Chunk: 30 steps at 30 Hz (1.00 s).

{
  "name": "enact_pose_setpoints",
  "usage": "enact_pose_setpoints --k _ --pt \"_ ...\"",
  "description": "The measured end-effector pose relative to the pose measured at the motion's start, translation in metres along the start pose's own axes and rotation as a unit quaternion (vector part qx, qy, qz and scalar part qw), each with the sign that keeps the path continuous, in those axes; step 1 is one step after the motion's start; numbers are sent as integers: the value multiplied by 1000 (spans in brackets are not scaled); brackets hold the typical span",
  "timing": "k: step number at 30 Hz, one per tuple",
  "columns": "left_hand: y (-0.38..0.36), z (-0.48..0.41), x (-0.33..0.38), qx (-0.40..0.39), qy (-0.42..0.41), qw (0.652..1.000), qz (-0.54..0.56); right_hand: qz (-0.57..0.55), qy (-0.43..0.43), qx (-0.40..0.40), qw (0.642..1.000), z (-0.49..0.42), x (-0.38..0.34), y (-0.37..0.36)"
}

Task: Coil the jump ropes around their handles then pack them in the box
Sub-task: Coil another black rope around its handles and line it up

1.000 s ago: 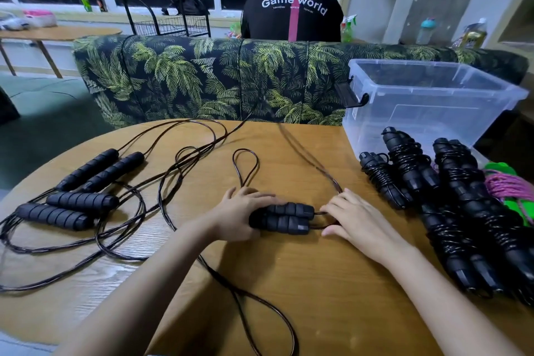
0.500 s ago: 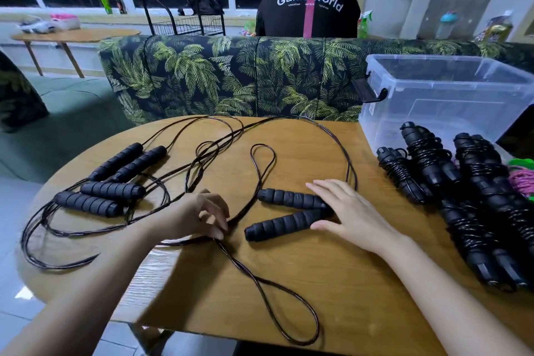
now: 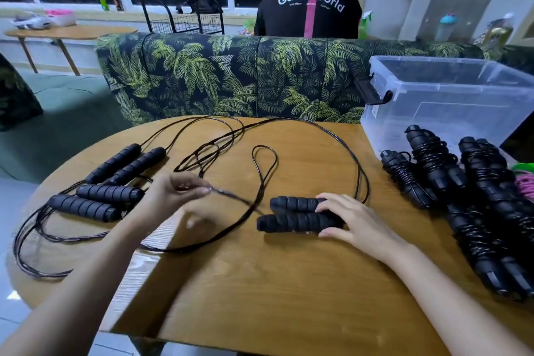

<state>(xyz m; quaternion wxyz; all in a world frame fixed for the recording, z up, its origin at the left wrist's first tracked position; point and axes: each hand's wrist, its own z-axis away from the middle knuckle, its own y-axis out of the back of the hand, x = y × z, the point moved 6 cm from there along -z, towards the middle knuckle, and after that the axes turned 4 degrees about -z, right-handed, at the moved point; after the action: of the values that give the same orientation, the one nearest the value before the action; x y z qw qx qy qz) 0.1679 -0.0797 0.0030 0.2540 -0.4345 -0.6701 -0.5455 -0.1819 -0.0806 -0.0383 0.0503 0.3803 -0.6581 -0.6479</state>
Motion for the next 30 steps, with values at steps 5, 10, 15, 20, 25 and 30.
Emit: enact_pose_setpoints --k 5,10,15,20,25,30 --pt "-6 -45 6 162 24 986 -31 -22 1 14 1000 0 4 -2" --pt "-64 -76 -7 38 20 967 -252 -44 -8 14 999 -1 8 -3" --pt "-97 -68 18 16 -123 954 -272 -59 4 36 998 -1 12 -3" --pt "-142 -53 25 -191 -78 964 -167 -93 -12 53 994 4 14 -2" --pt "-143 -46 21 -191 -48 968 -155 -83 -27 38 995 7 14 -2" --pt "-111 -23 17 -177 -38 975 -127 -74 -16 48 996 20 3 -1"
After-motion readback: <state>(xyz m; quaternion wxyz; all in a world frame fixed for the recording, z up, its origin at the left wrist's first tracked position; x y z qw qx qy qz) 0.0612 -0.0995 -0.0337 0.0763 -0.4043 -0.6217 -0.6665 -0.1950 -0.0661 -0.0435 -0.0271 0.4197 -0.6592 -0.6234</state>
